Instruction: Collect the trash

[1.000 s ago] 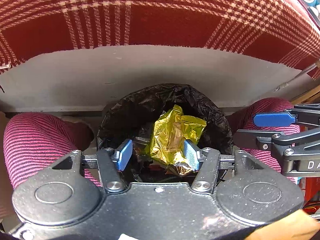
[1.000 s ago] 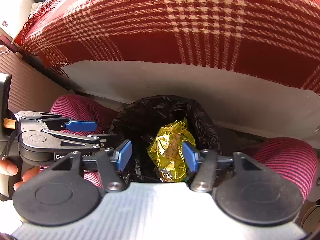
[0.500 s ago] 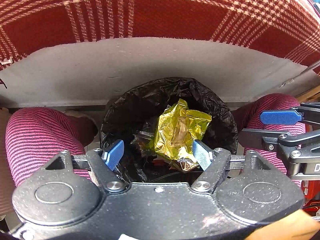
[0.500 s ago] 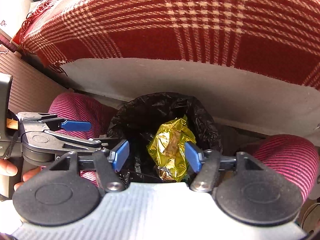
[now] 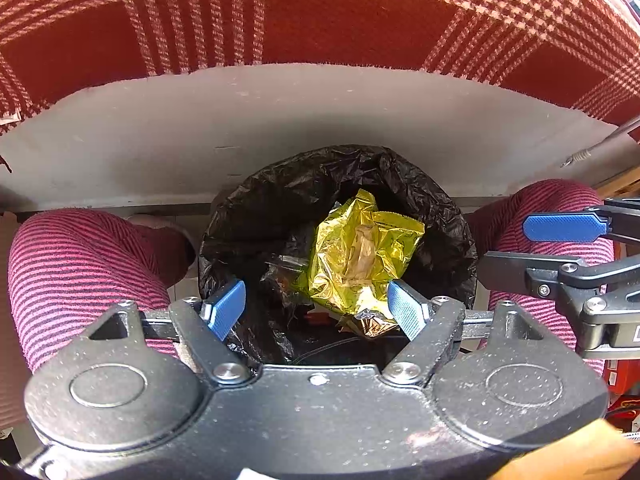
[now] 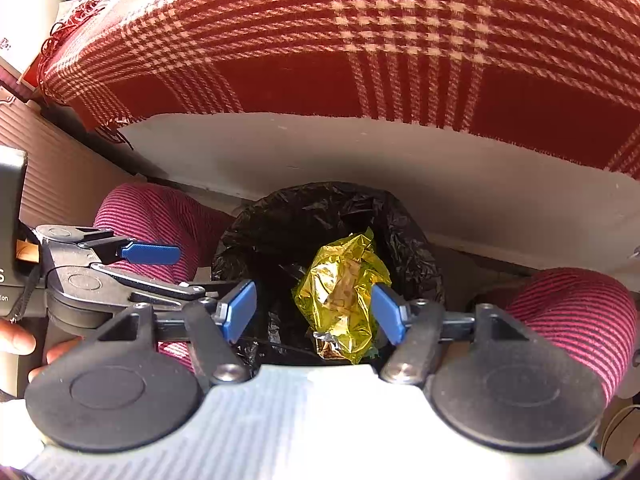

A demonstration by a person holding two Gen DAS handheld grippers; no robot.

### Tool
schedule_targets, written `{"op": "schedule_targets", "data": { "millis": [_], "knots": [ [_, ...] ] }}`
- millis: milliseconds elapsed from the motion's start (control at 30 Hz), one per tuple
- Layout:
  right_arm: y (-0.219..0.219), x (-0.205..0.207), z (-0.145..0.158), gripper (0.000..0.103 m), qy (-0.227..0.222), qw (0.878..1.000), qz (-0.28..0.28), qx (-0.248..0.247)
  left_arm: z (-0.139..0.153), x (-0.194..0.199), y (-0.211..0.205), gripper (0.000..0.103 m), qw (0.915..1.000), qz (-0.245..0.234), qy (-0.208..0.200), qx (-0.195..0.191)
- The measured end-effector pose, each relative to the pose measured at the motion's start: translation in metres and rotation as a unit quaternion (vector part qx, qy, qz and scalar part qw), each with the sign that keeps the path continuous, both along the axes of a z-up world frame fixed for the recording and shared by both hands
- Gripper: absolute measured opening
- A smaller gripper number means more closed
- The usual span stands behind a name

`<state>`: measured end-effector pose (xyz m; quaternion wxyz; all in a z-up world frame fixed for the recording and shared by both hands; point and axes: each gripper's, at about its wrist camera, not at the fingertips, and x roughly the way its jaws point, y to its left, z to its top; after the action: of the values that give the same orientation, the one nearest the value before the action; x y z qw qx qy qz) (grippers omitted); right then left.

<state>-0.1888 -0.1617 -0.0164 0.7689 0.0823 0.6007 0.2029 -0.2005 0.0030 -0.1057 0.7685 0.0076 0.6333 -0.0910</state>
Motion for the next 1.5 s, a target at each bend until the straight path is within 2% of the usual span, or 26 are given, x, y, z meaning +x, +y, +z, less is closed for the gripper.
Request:
{"op": "schedule_targets", "data": {
  "millis": [1500],
  "knots": [
    [0.0019, 0.0005, -0.0023, 0.077, 0.003, 1.0, 0.001, 0.0, -0.0038, -0.0016, -0.0008, 0.077, 0.9998, 0.0, 0.013, -0.014]
  ]
}}
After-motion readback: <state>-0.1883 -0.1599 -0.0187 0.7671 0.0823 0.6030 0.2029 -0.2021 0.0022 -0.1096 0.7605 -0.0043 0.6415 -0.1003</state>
